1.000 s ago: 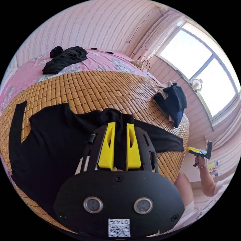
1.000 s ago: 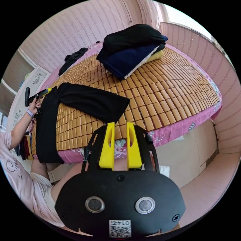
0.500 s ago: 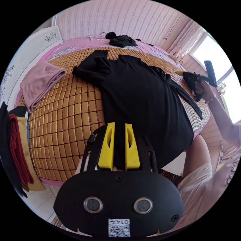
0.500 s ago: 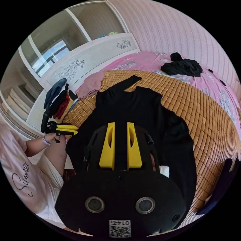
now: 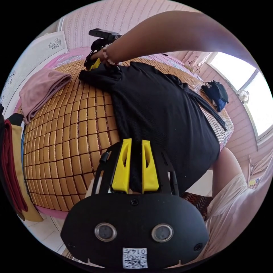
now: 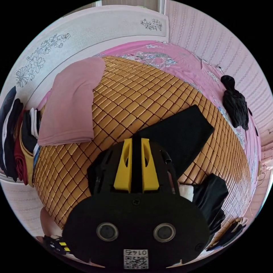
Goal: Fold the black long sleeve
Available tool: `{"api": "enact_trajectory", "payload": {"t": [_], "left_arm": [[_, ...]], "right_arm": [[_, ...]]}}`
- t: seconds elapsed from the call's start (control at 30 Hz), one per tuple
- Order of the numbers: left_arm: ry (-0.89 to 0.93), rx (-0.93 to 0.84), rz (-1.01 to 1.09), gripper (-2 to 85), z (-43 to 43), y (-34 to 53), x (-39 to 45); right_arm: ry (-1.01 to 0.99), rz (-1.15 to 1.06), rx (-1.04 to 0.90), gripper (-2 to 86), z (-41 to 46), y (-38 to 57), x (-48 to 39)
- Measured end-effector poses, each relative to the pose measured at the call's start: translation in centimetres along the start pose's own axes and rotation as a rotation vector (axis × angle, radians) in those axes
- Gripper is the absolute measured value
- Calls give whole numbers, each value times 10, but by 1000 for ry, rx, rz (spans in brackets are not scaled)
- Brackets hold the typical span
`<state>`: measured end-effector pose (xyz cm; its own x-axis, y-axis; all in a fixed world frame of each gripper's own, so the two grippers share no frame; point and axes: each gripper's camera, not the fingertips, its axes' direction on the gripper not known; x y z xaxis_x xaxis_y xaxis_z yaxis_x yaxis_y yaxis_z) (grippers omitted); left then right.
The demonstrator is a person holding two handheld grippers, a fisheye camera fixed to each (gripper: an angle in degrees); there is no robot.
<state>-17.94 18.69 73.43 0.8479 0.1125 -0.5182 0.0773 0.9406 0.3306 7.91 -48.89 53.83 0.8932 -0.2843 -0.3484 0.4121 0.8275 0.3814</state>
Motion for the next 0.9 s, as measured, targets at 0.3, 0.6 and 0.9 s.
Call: {"api": "enact_trajectory", "payload": {"t": [0.3,0.6,0.9], "left_arm": [[24,42,38,70,-70,33,13],[-131,97,-106,78,-186,109,-9],[-169,-2,-86,96,-206,108,-28]], "right_arm": [[-679,-585,94,7,-52,33,-2],[-678,-574,113,68,-40,55,5],[-83,-302,-119,84,86,81,14]]}}
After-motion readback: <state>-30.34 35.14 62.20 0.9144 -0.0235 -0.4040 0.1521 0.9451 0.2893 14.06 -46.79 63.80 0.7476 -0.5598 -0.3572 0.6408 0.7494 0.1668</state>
